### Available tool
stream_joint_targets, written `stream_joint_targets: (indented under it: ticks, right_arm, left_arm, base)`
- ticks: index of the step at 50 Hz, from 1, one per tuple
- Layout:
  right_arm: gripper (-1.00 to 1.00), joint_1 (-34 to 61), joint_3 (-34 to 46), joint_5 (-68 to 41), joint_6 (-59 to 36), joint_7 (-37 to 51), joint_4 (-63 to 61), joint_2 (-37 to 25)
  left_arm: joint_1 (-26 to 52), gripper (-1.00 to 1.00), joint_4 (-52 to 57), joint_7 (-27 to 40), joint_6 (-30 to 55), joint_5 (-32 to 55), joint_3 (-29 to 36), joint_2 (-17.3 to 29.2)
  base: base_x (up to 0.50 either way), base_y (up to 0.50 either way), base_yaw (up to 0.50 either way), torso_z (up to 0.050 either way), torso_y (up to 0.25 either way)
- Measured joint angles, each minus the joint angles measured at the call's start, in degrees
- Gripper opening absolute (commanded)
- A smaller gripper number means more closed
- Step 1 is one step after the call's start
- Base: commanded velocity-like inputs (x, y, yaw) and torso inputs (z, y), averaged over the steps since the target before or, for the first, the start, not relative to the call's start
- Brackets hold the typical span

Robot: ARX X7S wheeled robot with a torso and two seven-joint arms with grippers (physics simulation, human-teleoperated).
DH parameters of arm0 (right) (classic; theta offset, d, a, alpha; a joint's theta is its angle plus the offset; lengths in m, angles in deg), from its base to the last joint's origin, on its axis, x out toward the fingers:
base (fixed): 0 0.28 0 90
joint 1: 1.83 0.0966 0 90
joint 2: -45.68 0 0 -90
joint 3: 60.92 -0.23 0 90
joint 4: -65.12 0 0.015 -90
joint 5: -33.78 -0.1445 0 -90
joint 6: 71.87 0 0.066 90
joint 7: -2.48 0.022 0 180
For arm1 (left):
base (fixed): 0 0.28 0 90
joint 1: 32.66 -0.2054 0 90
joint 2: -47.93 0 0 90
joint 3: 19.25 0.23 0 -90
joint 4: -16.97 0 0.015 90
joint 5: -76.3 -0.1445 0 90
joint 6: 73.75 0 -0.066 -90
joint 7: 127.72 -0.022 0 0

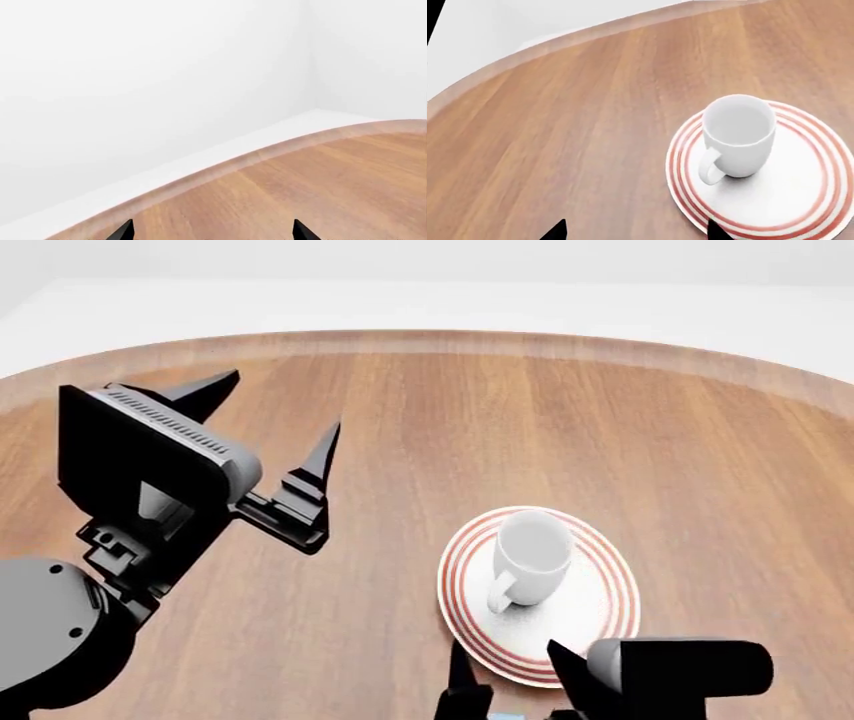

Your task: Pick up the white mug and put it on the plate, and put the chocolate pudding to the right of the plate.

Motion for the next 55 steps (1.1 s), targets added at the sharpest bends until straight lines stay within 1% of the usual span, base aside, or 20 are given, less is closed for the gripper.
stream_joint_targets:
  ticks: [14, 34, 43, 55]
  right_arm:
    - [1.00, -8.3, -11.8, -6.0, -6.9, 0.0, 0.0, 1.4]
    - [1.00, -20.8, -29.0, -12.3, -19.3, 0.0, 0.6, 5.3]
    - [1.00, -24.7, -32.8, -13.9, -22.3, 0.0, 1.6, 6.4]
    - [1.00, -27.6, -34.5, -15.1, -23.2, -1.1, 3.7, 6.9]
  left_arm:
    - [-0.3, 1.00, -0.3, -0.1, 0.0, 0.0, -0.1, 0.0]
    - [-0.6, 1.00, -0.4, -0.1, 0.0, -0.1, -0.2, -0.2]
    - [-1.0, 1.00, -0.5, -0.2, -0.3, -0.2, -0.2, -0.3]
    - [-1.7, 1.00, -1.2, -0.3, -0.6, -0.4, 0.0, -0.7]
  base:
    - [0.00, 0.00, 0.00, 0.000, 0.000]
    - [0.00, 0.00, 0.00, 0.000, 0.000]
    - [0.00, 0.00, 0.00, 0.000, 0.000]
    - [0.00, 0.00, 0.00, 0.000, 0.000]
